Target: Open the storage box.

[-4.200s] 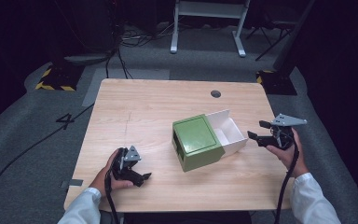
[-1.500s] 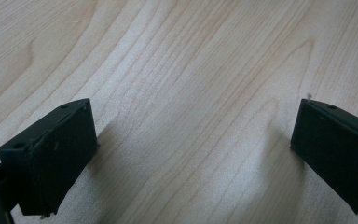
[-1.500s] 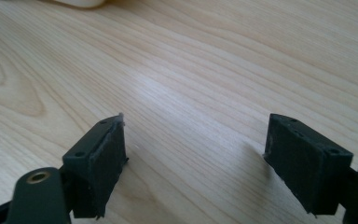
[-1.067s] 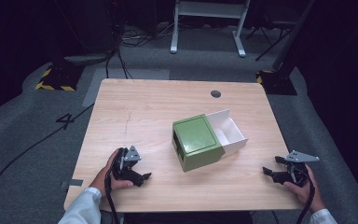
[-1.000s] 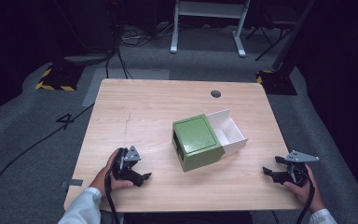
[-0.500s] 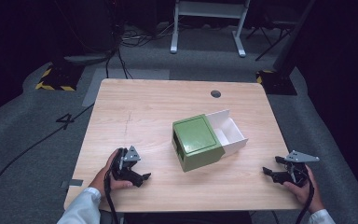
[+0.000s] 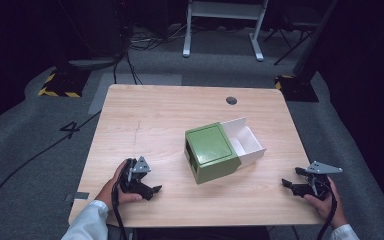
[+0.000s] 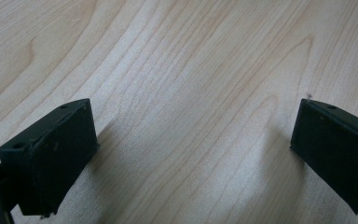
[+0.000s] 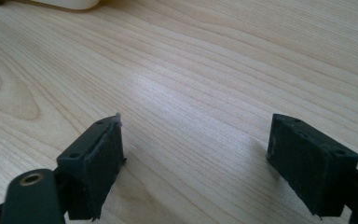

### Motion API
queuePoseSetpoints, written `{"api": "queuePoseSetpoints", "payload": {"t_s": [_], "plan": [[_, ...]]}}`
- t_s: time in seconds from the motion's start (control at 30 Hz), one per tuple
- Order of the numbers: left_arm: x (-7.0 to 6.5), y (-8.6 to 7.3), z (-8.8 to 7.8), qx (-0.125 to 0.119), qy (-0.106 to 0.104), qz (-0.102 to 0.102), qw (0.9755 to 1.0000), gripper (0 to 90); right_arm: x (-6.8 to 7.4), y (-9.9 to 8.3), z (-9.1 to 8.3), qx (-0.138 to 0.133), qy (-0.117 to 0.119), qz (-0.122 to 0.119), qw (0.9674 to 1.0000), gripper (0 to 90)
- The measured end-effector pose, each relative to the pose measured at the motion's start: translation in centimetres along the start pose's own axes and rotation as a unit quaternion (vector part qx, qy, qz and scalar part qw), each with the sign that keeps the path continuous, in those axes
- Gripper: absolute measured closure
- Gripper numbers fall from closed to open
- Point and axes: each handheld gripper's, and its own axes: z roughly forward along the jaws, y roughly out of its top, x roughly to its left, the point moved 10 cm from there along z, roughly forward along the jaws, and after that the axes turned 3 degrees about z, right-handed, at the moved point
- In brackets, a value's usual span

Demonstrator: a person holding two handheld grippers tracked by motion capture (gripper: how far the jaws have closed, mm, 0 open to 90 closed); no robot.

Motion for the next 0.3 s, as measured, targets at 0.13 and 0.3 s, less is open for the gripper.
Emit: {"api": "queuePoseSetpoints", "payload": {"t_s": [0.13,0.3], "plan": [[0.01,0.0,0.0,0.0,0.001,-0.001,1.0,0.4,-0.01,0.01,0.0,0.0,0.0,0.001,1.0,18.2],[0.02,0.01,0.01,-0.001,0.001,-0.003,1.0,0.4,-0.06,0.01,0.01,-0.001,-0.002,0.002,1.0,18.2]]}}
